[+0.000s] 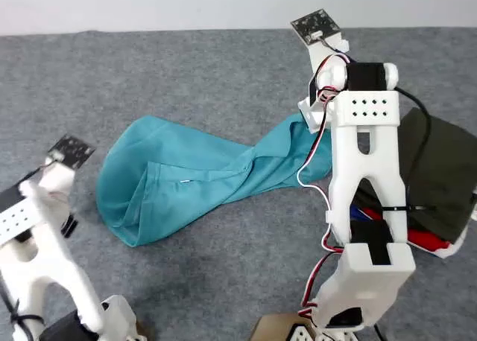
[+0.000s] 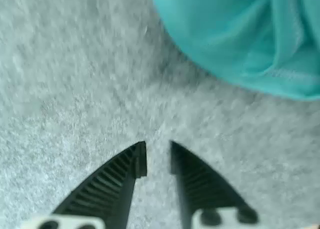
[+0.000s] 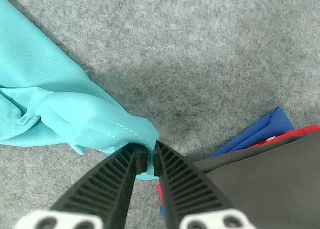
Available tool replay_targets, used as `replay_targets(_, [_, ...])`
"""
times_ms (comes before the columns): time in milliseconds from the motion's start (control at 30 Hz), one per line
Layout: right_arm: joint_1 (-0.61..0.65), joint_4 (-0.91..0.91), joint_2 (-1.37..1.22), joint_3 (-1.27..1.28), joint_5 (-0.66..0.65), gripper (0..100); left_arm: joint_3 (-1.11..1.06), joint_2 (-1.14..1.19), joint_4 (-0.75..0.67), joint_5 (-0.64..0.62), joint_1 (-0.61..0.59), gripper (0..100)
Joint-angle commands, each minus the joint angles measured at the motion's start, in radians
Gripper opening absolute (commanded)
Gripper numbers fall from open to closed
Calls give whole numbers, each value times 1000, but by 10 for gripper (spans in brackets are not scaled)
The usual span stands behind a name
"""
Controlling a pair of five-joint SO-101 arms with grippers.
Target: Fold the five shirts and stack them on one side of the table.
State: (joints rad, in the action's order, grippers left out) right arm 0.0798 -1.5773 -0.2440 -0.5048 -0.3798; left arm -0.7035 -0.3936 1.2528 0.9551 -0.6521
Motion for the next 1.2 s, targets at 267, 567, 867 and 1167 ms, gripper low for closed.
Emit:
replay_targets(267, [10,-42,8,-75,9,9,283,189,-35,-178,443,156])
replay_targets(567, [2,-44,16,-75,5,9,516,529,-32,-72,551,156])
replay_targets(867, [4,-44,16,-75,5,9,622,723,-35,68,555,156])
replay_targets(1167, [4,-42,16,-75,5,9,733,845,-25,69,578,118])
